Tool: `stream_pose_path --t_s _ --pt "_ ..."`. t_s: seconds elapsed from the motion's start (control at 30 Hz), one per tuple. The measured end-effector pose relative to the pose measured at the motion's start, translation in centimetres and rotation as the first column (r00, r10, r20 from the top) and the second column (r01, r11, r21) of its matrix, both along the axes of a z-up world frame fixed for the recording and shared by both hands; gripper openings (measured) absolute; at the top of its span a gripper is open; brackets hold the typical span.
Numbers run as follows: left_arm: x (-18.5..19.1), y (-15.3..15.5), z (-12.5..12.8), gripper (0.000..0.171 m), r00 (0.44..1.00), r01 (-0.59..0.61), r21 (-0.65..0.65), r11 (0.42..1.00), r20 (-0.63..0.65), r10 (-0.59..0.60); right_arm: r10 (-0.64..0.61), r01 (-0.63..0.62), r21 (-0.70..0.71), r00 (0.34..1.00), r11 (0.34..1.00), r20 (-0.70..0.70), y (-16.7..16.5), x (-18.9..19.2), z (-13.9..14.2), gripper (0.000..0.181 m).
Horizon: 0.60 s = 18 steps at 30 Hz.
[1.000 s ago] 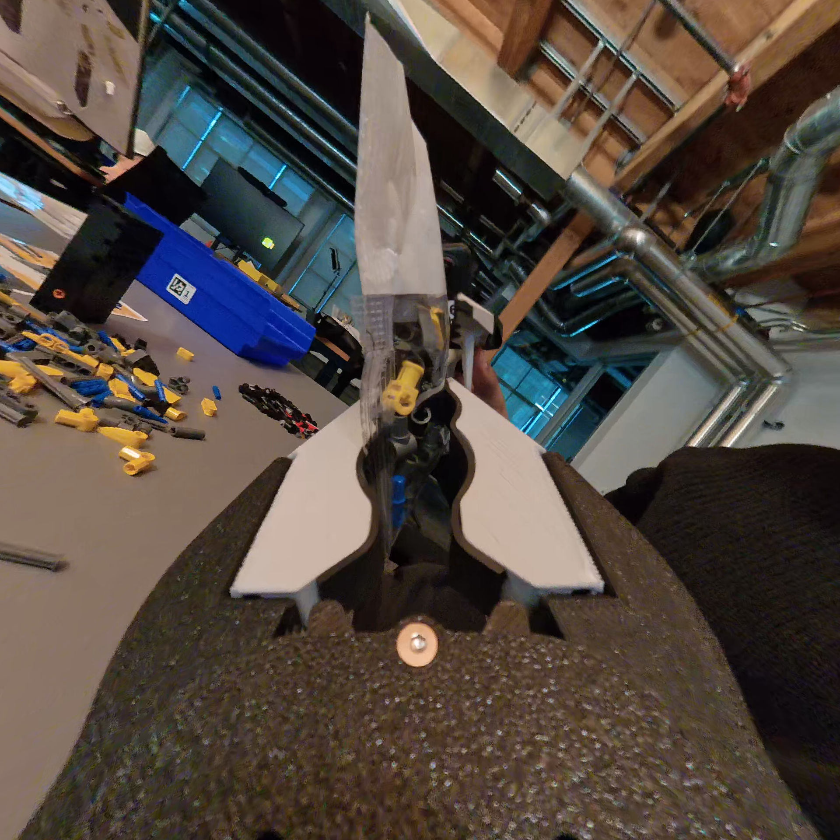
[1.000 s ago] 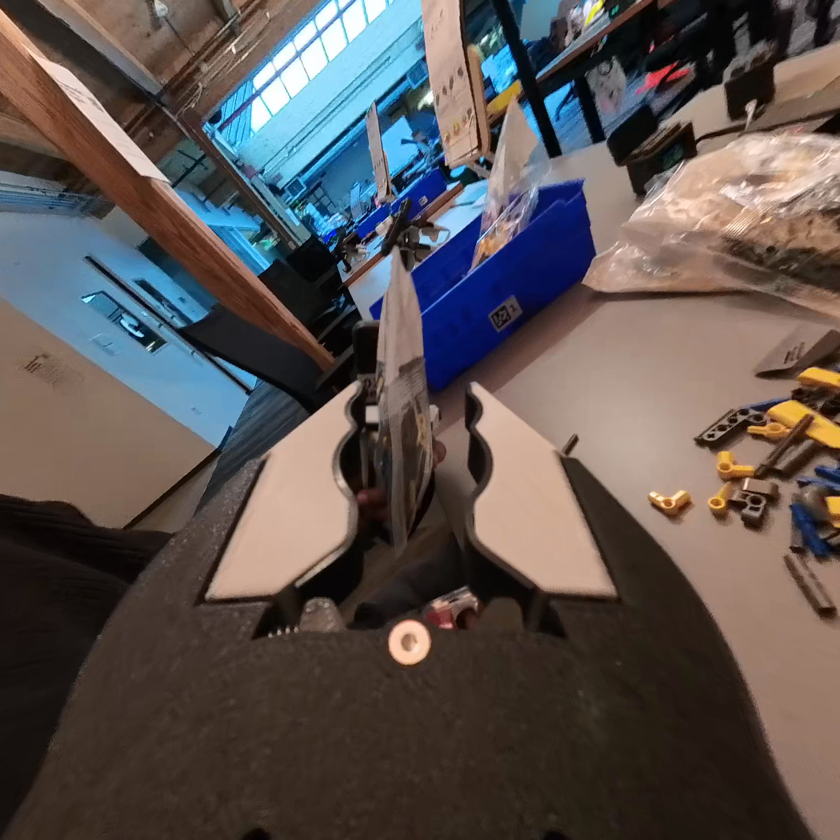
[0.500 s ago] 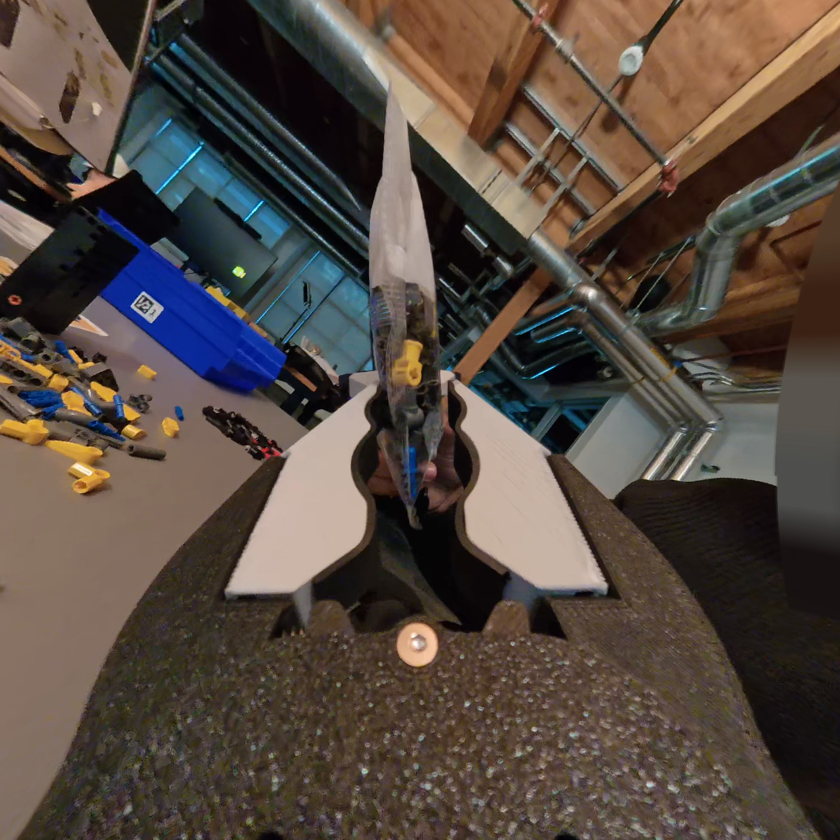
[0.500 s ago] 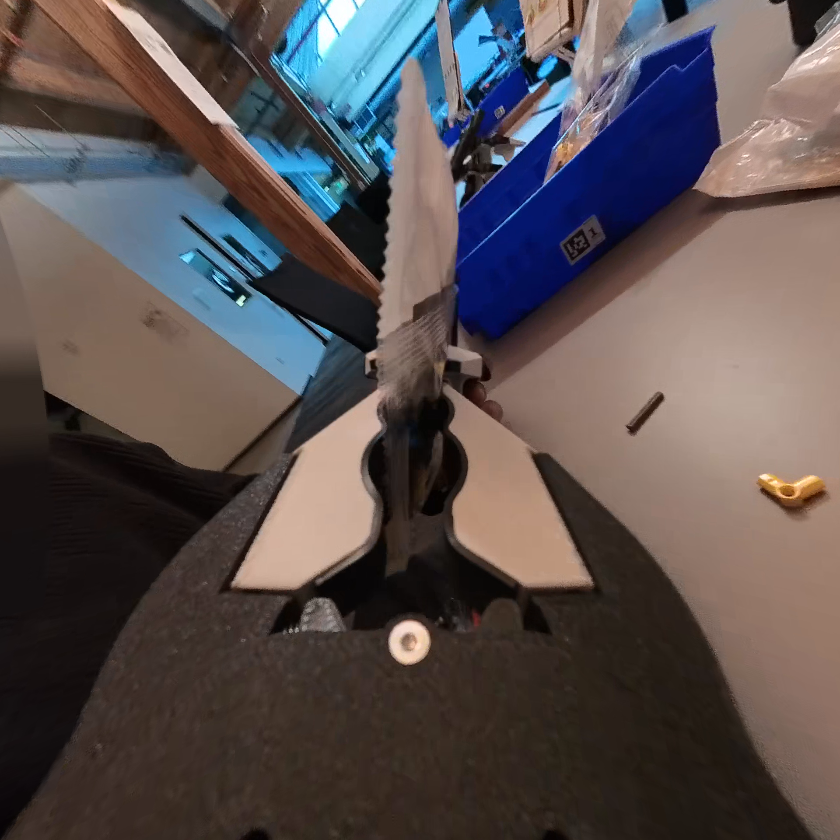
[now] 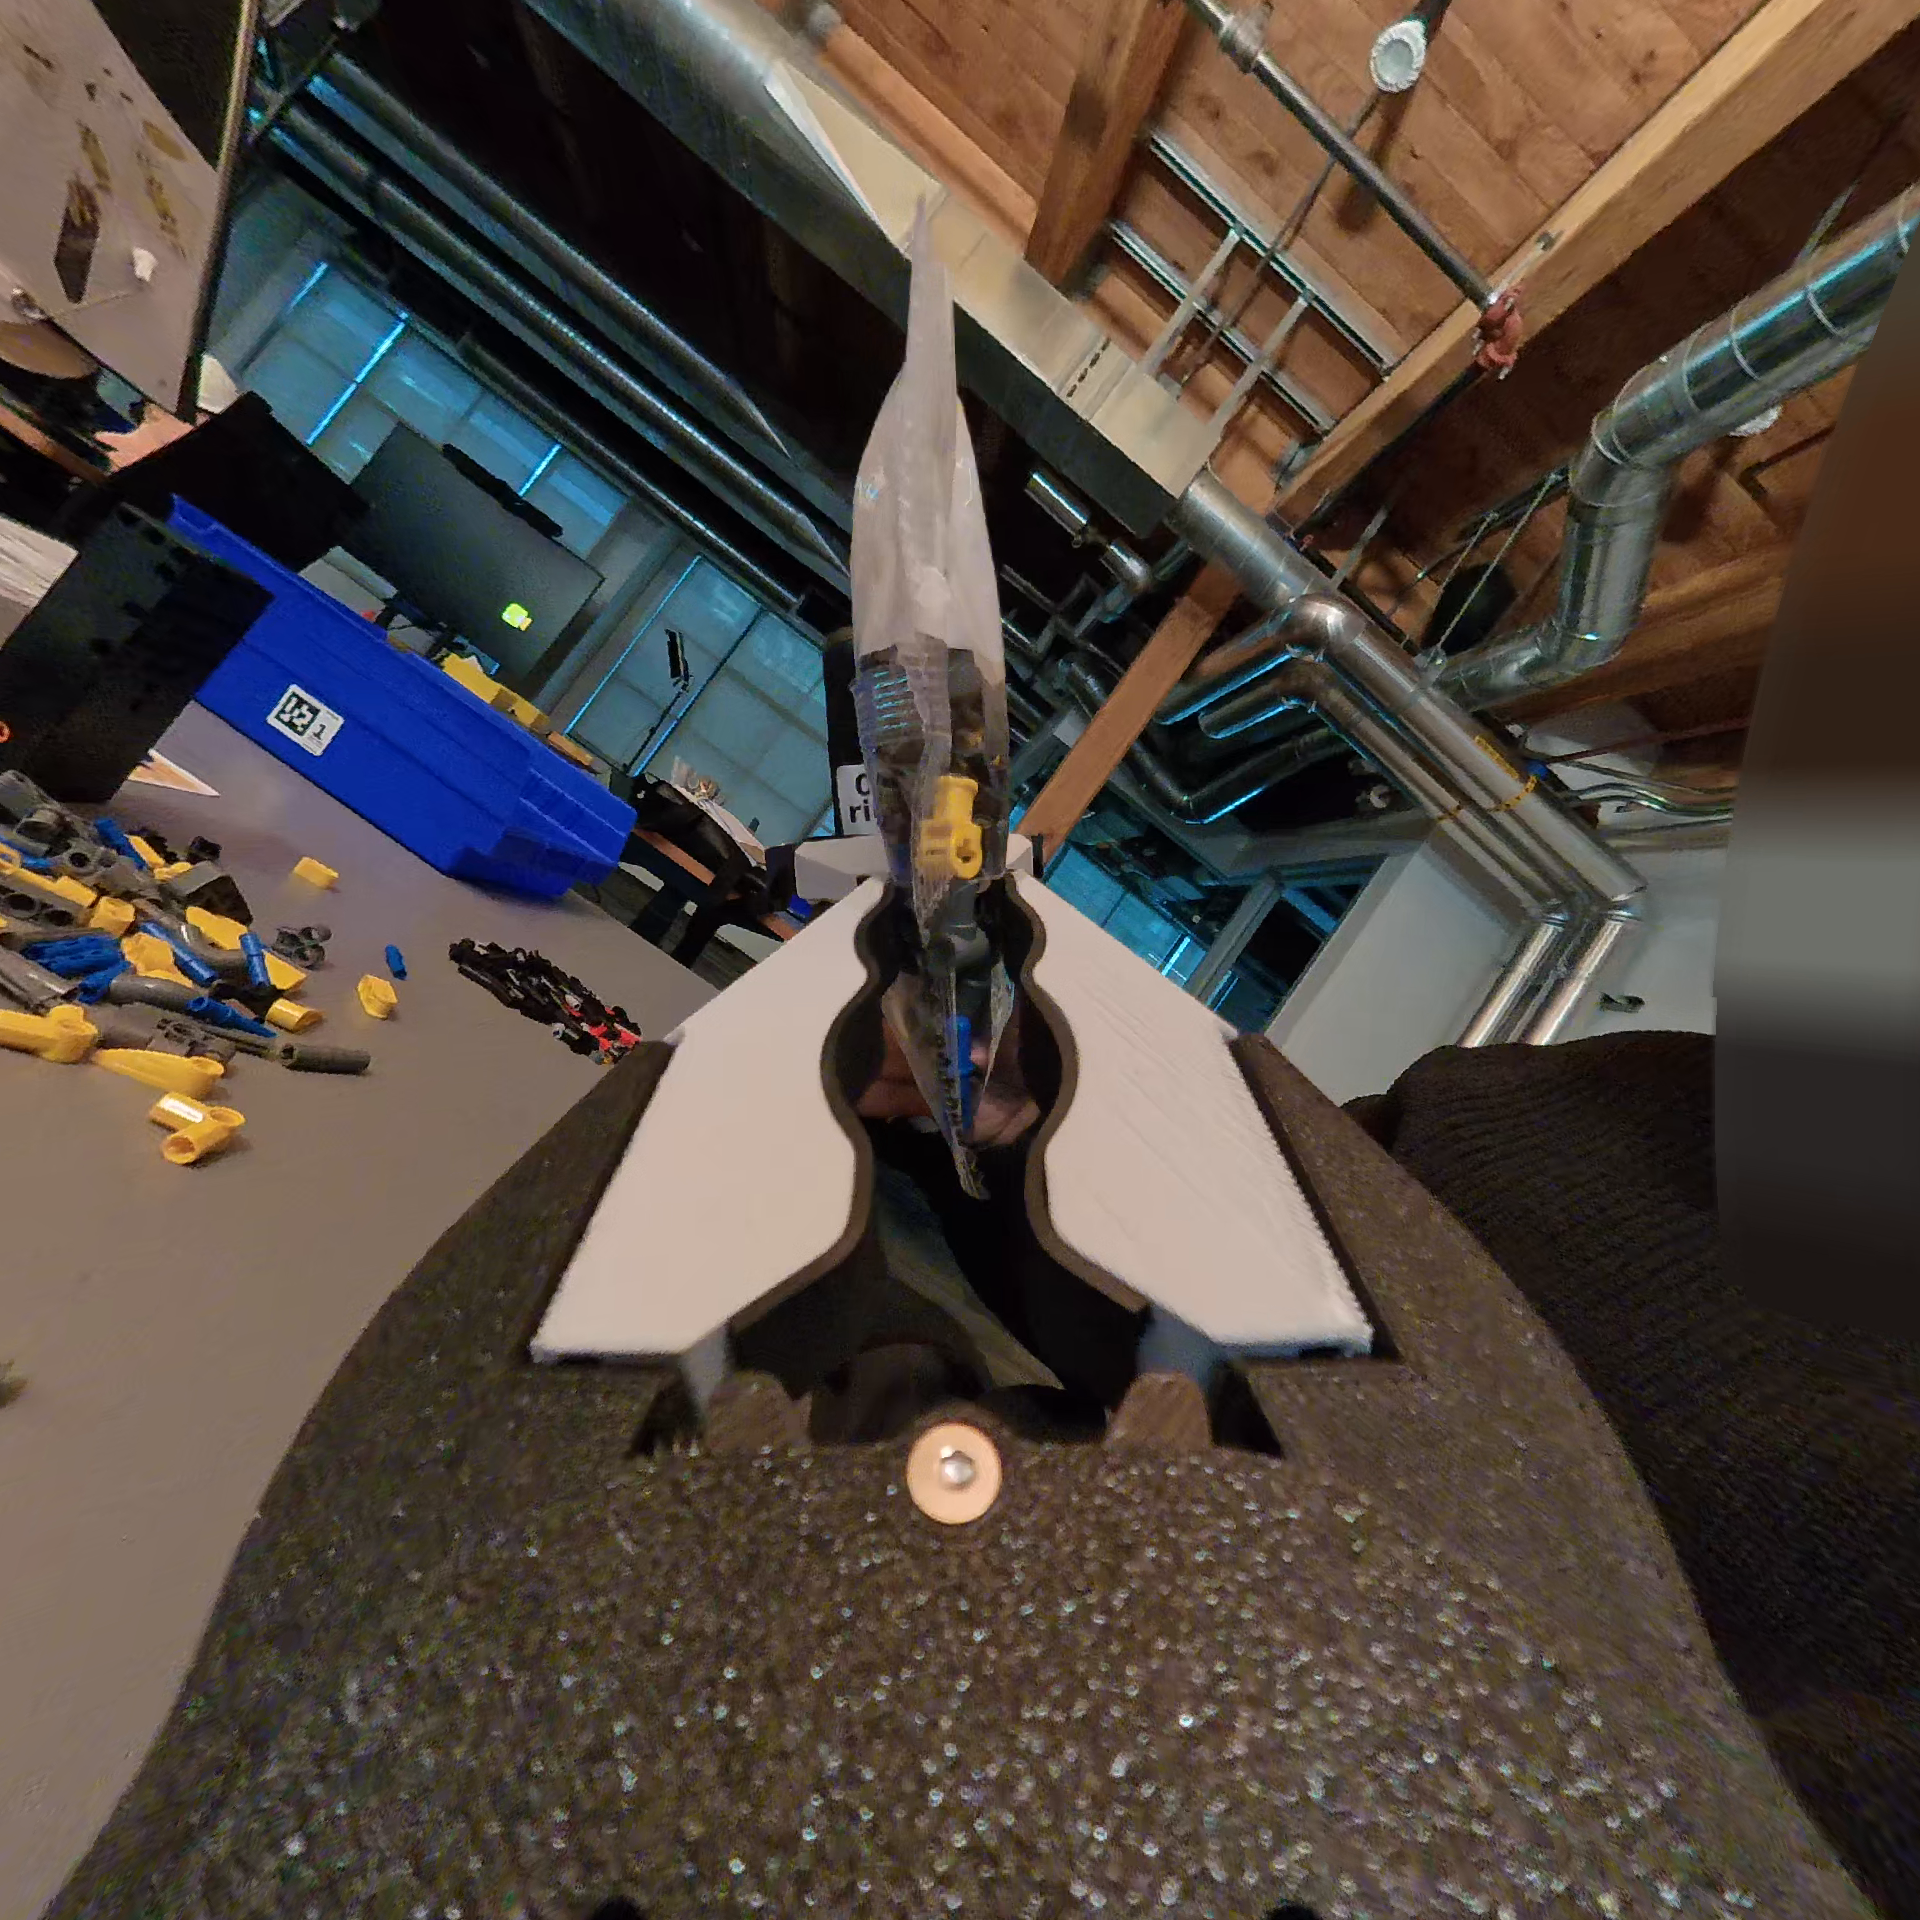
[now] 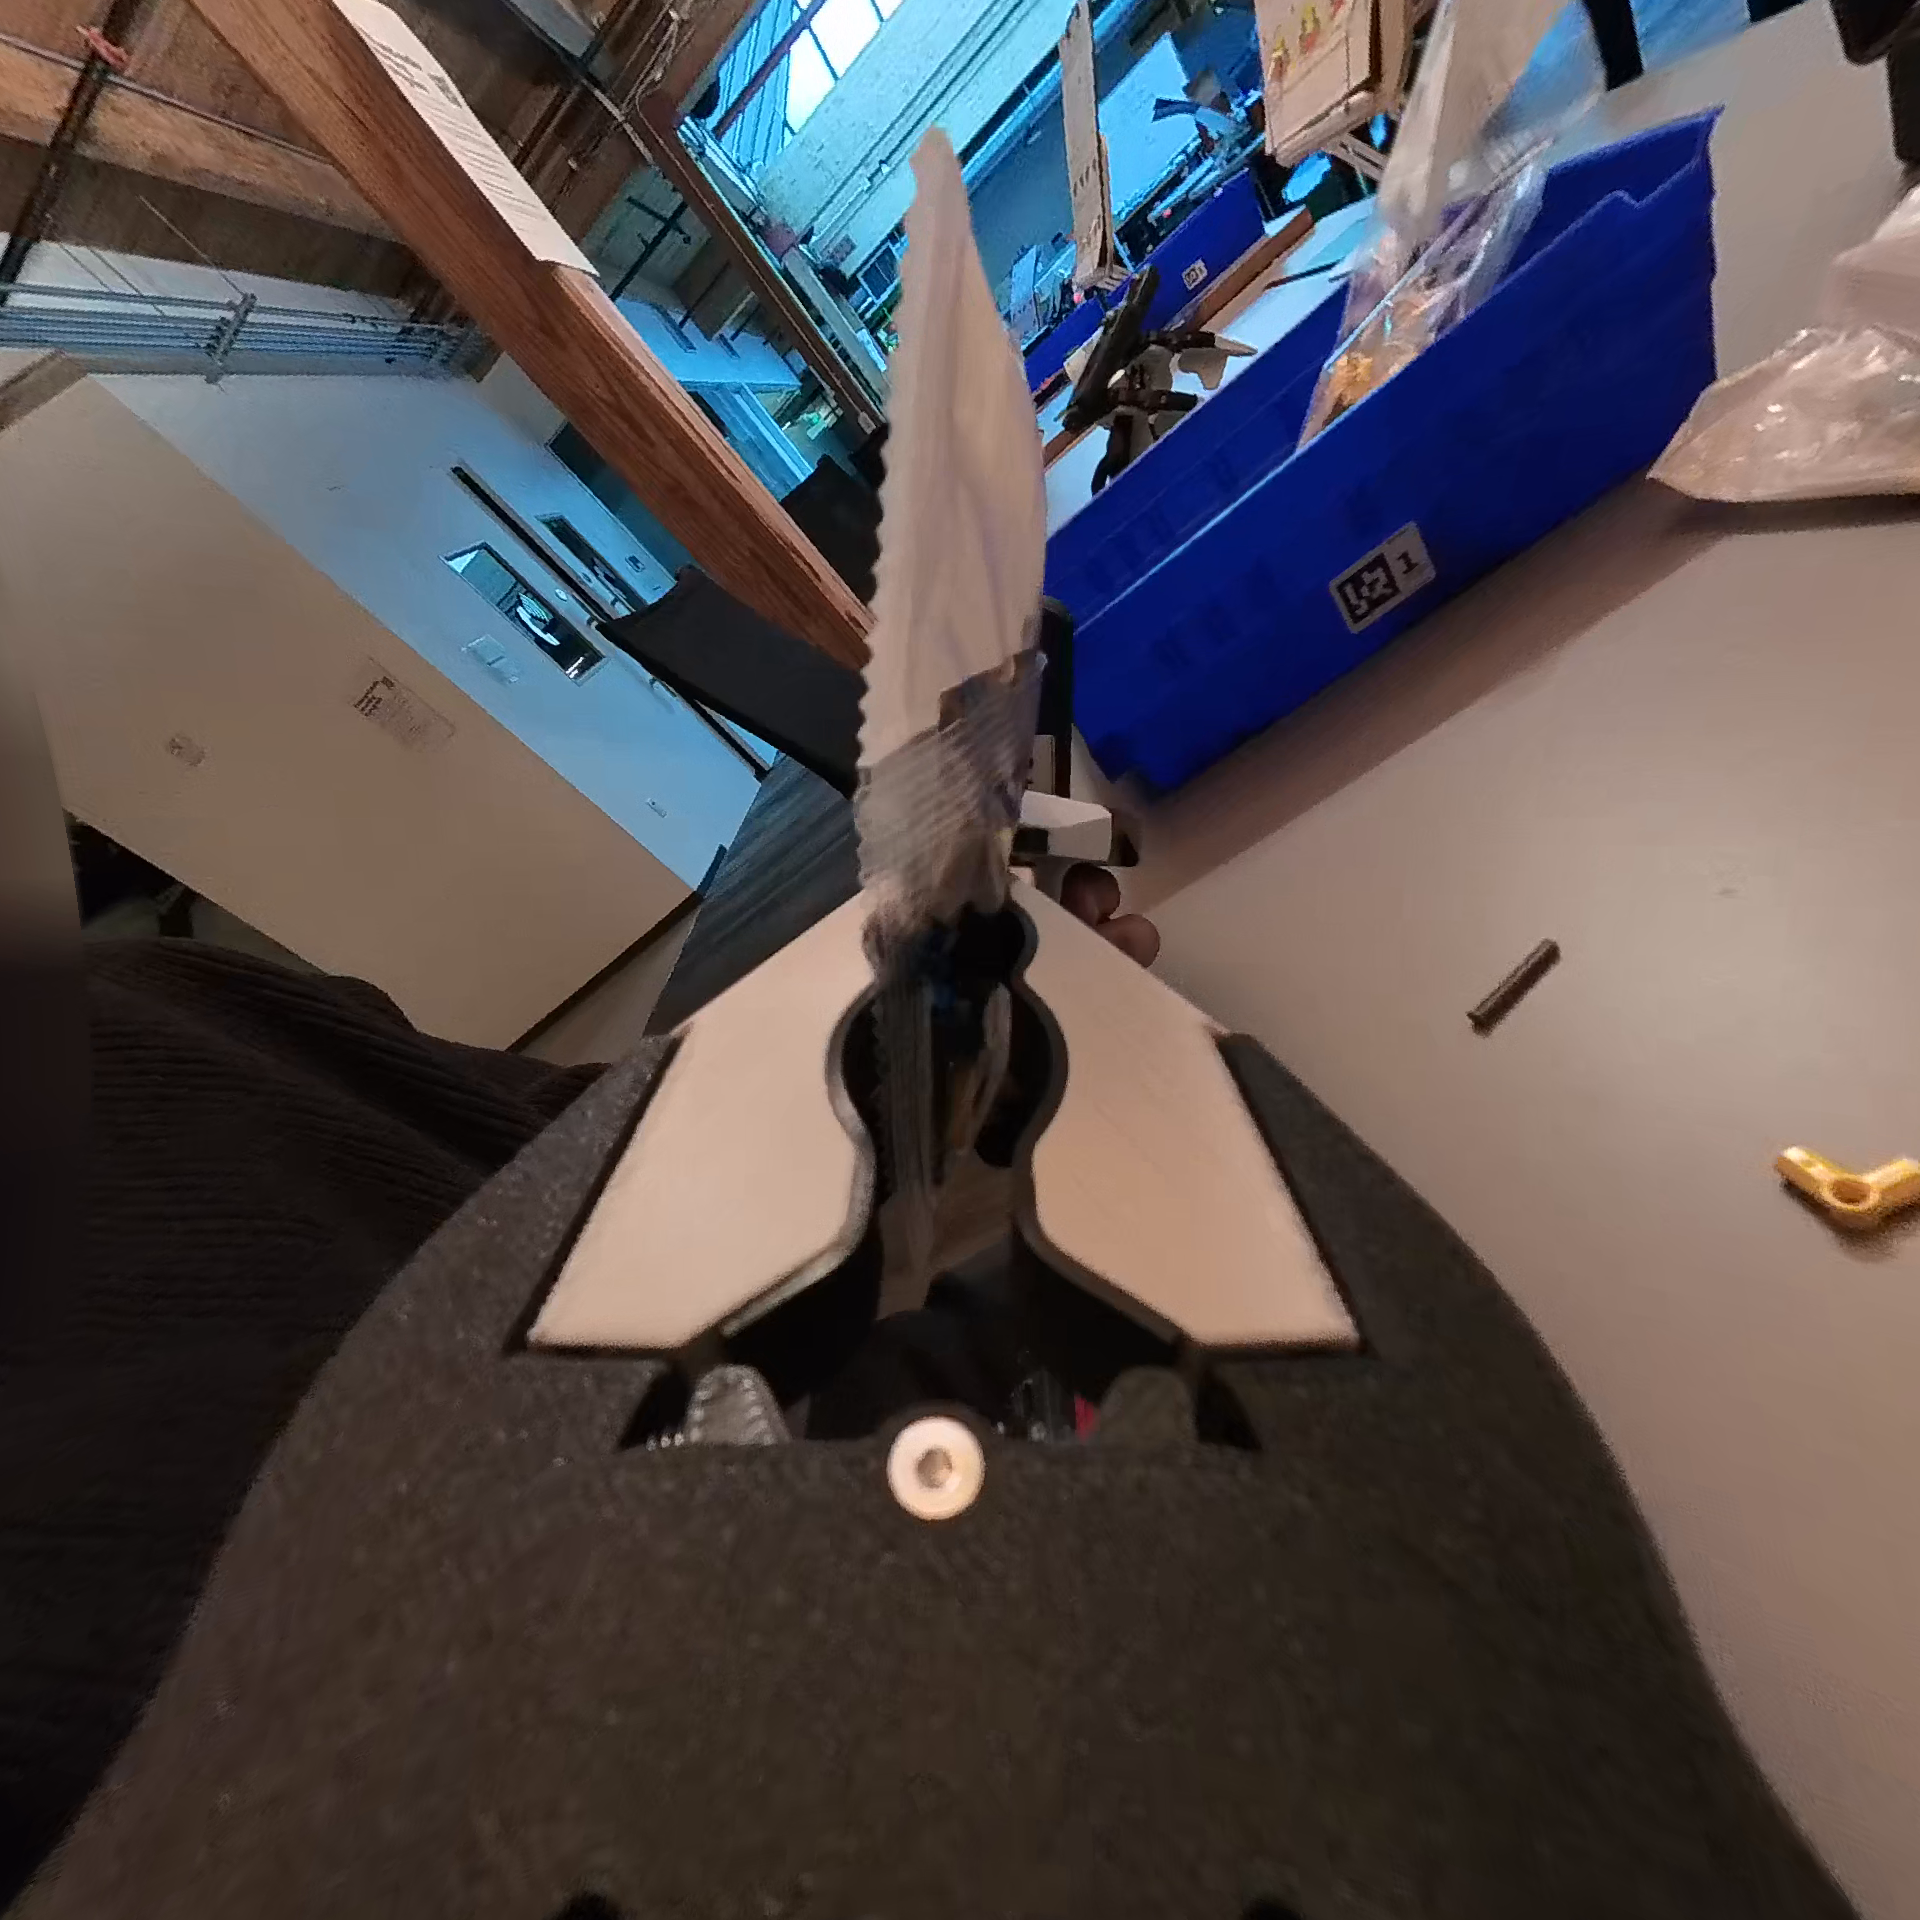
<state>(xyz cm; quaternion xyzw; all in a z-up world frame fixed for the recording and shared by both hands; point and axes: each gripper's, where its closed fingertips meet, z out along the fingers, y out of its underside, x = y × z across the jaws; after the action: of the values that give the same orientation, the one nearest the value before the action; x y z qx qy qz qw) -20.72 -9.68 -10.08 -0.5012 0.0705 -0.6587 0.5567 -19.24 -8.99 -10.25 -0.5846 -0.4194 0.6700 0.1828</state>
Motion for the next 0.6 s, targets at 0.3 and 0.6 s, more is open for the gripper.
stream_pose_path --t_s 0.3,0.6 --pt "-0.3 -0.8 1.1 0.016 1.000 -0.026 0.067 0.997 -0.001 0.026 -0.004 0.007 0.031 0.994 0.999 -0.109 -0.2 0.2 2.0 0.031" --pt "-0.7 -1.0 1.3 0.011 1.000 -0.023 0.081 0.996 0.014 0.022 -0.056 0.061 0.032 0.987 0.998 -0.153 1.1 1.4 3.2 0.031"
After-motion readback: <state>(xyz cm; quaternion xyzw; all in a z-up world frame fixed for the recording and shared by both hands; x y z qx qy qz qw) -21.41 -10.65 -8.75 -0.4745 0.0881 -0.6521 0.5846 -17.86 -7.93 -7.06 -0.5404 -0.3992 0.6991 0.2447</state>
